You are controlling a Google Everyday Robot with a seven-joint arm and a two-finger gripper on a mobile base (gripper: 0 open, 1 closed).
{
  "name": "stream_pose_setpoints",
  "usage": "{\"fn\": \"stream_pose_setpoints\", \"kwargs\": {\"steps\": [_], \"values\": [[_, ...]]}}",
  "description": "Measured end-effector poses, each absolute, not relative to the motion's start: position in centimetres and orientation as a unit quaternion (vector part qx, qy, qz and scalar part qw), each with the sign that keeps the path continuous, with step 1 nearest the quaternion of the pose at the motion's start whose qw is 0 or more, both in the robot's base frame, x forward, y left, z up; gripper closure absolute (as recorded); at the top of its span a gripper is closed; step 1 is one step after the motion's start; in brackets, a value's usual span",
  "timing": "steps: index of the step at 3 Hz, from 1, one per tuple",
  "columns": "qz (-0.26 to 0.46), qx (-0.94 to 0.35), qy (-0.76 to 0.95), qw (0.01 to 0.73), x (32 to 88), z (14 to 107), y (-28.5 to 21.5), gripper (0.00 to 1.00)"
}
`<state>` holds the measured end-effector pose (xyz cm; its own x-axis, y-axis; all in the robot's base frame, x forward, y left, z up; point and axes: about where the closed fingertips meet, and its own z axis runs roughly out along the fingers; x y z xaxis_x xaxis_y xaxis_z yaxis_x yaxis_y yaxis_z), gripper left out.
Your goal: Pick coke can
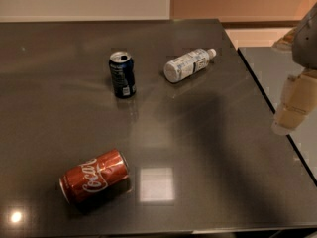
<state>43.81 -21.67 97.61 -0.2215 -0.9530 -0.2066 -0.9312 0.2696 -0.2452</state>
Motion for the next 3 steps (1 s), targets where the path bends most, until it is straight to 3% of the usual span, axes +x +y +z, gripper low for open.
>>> {"fn": "stream_pose_setpoints", "kwargs": {"steps": [2, 3], "values": [[-0.036, -0.606, 0.778, 0.162, 43.8, 97.8, -21.4, 0.0], [-0.026, -0.646, 0.744, 0.166, 43.6, 97.8, -18.7, 0.0]]}}
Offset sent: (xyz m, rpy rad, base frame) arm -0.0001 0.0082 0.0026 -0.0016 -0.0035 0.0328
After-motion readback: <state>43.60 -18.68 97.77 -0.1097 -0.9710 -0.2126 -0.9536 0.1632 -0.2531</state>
